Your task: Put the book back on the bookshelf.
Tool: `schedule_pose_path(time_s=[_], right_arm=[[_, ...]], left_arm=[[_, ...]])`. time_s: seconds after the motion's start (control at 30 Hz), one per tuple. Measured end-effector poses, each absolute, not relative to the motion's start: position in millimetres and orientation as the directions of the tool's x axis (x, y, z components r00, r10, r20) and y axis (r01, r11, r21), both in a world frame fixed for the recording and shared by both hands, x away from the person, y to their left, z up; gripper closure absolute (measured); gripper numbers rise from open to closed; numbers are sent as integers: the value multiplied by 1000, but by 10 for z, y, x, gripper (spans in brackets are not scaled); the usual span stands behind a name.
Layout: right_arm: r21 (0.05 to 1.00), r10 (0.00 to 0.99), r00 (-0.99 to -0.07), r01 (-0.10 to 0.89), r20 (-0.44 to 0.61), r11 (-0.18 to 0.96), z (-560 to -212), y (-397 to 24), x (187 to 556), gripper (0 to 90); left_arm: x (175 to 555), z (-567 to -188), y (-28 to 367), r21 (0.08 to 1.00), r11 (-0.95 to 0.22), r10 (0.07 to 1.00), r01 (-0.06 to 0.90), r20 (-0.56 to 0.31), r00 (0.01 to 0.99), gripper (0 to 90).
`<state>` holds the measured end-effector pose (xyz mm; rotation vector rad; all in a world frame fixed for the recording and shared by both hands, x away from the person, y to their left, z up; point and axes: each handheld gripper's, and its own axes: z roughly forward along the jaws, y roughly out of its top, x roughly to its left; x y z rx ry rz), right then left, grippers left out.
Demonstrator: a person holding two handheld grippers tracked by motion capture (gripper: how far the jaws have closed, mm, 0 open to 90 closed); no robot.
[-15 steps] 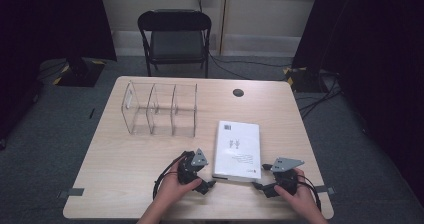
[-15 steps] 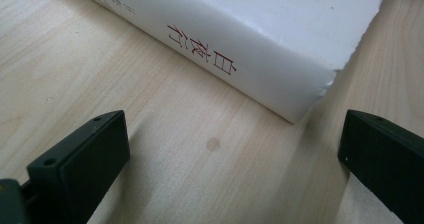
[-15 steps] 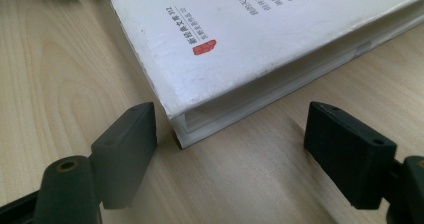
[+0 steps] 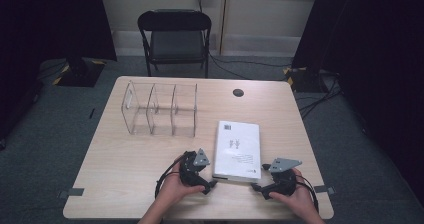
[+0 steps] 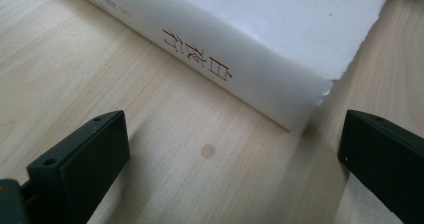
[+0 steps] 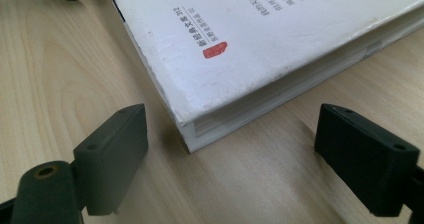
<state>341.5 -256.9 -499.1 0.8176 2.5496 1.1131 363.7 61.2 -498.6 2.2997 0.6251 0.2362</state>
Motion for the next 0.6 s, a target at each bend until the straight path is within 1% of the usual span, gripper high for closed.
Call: schedule_pose_path(time_s=[0.03, 0.07, 0.1, 0.13, 0.2, 0.37, 0.6], right_arm=[[734, 586, -811, 402, 6, 548, -4984, -2565, 3410, 203], [734, 586, -811, 402, 6, 548, -4984, -2565, 3410, 203], [733, 591, -806, 405, 5, 546, -4969, -2569, 3409, 300], [734, 577, -817, 395, 6, 552, -4951, -2560, 3402, 347], [737, 577, -817, 394, 6, 550, -4954, -2535, 3397, 348], [736, 588, -809, 402, 7, 545, -4945, -2494, 3408, 417], [733, 582, -813, 399, 5, 551, -4937, -2477, 3422, 433]], left_arm=[[3638, -4948, 606, 666, -649, 482, 368, -15, 876, 1], [3638, -4948, 606, 666, -649, 482, 368, -15, 876, 9], [3630, -4933, 602, 654, -665, 470, 360, -8, 883, 9], [3618, -4918, 594, 651, -666, 470, 364, -12, 883, 78], [3607, -4882, 585, 652, -675, 445, 346, -15, 895, 163], [3614, -4861, 527, 629, -695, 443, 349, -9, 896, 160], [3601, -4871, 455, 641, -688, 438, 342, -10, 899, 169]])
